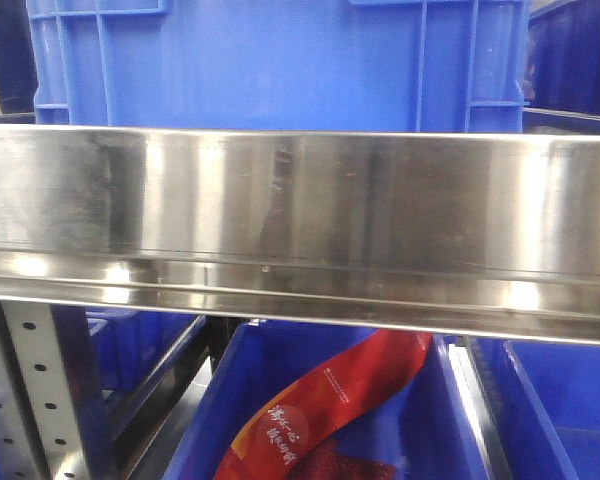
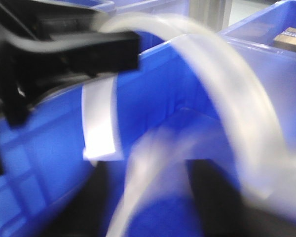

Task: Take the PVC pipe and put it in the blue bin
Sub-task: 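Open both grippers to drop the pipe piece into the blue bin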

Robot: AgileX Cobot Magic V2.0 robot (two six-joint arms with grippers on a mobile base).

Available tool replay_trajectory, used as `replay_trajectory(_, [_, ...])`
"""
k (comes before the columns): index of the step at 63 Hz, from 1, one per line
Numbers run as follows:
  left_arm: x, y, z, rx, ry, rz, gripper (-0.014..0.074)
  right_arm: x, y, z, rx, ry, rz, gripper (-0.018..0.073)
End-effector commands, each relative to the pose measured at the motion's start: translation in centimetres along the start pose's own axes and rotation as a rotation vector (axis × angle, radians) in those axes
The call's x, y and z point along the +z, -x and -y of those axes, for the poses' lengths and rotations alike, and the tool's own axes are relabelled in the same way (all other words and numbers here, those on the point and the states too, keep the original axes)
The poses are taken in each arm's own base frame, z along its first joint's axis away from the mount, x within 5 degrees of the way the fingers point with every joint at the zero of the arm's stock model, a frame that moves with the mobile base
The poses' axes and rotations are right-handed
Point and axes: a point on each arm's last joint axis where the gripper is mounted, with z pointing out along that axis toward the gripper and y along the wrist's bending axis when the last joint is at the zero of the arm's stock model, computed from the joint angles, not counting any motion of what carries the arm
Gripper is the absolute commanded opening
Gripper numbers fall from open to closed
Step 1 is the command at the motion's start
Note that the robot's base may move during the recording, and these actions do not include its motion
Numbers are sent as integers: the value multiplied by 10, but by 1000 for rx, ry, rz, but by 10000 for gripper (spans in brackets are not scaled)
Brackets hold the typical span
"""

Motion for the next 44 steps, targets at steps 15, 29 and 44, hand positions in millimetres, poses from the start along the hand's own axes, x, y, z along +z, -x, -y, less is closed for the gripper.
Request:
replay_trajectory(15, [-9, 9, 3, -16, -10, 11, 265, -7, 7, -1, -15, 0, 20, 219])
replay_trajectory(29, [-43, 33, 5, -71, -32, 69, -111, -29, 15, -2, -17, 4, 44, -129])
replay_trajectory(44, [-53, 35, -5, -47, 6, 33, -111, -34, 16, -2, -18, 2, 41, -169])
